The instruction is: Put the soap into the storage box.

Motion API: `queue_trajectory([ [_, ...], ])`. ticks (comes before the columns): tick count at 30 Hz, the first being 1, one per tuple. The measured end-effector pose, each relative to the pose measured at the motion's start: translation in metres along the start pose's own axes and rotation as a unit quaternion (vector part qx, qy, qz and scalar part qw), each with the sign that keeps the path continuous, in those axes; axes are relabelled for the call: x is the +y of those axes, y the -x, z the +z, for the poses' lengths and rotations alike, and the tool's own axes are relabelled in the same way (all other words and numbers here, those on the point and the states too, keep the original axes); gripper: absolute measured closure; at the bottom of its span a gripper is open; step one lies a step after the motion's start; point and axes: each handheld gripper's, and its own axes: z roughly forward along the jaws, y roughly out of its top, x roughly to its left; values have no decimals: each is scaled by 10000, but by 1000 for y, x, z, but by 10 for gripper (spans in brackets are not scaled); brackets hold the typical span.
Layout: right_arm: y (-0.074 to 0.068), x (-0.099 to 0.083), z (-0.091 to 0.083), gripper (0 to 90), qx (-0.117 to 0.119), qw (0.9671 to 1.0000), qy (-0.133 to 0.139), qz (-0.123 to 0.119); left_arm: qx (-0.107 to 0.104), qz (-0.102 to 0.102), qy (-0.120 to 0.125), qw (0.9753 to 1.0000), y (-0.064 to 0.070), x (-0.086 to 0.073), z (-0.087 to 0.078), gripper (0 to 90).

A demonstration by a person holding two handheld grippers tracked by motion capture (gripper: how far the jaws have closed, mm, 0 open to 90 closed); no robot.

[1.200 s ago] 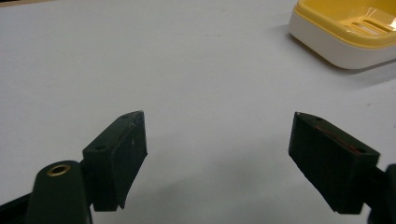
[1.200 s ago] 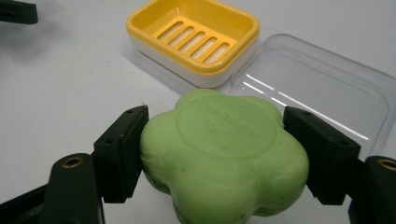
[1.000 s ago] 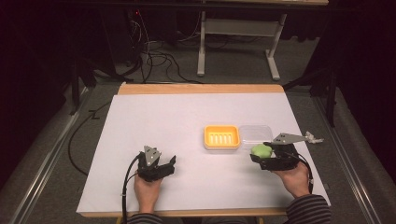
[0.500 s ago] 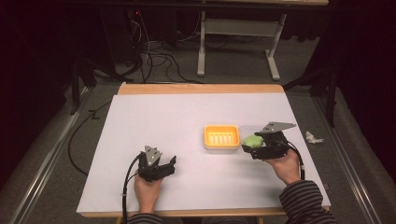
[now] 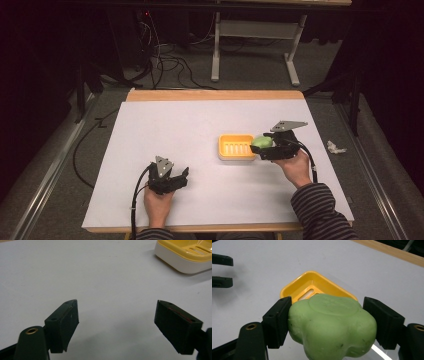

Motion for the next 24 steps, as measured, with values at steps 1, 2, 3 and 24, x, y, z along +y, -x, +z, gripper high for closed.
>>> queue_trajectory([
  [1,0,0,0,265,0,10000,0,0,0,0,0,10000,0,0,0,203],
  [2,0,3,7,265,-1,10000,-84,2,-26,9,11,10000,1,0,-1,205],
  [3,0,3,7,265,-1,10000,-84,2,-26,9,11,10000,1,0,-1,206],
  [24,-10,22,61,267,75,9991,-408,-134,-16,-19,-21,10000,0,0,0,209],
])
